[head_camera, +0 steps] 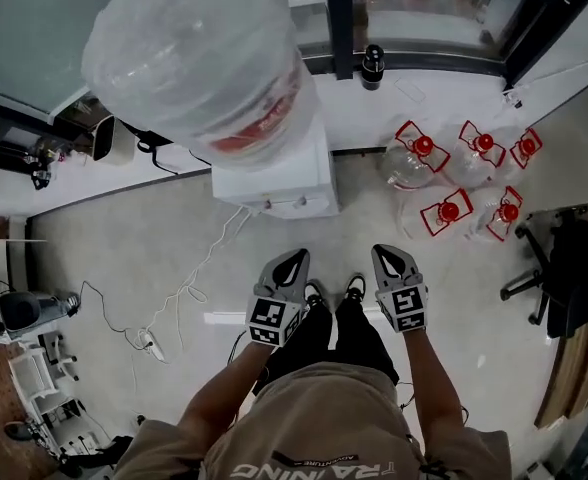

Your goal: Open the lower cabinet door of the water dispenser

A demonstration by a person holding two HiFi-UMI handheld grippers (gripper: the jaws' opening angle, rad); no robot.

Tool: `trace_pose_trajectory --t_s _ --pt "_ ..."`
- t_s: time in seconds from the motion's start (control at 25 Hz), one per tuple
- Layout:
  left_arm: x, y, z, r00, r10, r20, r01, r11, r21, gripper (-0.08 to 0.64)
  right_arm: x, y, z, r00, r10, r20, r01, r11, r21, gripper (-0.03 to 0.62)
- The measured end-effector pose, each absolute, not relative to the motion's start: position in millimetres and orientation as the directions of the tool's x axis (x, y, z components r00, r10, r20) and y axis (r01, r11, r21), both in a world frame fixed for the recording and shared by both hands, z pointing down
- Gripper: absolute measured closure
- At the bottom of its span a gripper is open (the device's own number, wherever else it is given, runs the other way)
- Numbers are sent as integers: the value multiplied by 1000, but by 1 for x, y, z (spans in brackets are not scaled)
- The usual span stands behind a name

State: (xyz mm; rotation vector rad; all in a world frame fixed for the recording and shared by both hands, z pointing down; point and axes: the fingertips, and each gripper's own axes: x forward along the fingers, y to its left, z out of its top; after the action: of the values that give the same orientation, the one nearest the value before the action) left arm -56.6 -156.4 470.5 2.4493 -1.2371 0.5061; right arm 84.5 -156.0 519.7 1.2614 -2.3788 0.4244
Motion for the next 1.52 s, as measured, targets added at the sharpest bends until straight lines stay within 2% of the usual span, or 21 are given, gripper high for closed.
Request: trace_pose_trajectory --t_s 0.24,0.56,0.88,1.28,1.52 --pt "-52 -168 543 557 -658 508 -814 -553 176 558 88 -176 599 -507 -670 542 -823 564 -72 586" --pt "-54 -175 653 553 -604 574 -808 -558 191 558 58 -179 720 -578 -564 590 -738 669 -84 586" --pt "-63 -177 744 543 -545 639 -800 -567 196 558 31 -182 807 -590 -530 609 -747 645 -162 586" --pt "-78 -187 813 532 -518 669 -807 -550 216 558 33 -235 893 -559 -527 640 -776 605 -180 580" --pt "-90 -191 836 526 -504 685 -806 -553 212 558 13 -254 934 -576 -466 672 -711 690 -131 526"
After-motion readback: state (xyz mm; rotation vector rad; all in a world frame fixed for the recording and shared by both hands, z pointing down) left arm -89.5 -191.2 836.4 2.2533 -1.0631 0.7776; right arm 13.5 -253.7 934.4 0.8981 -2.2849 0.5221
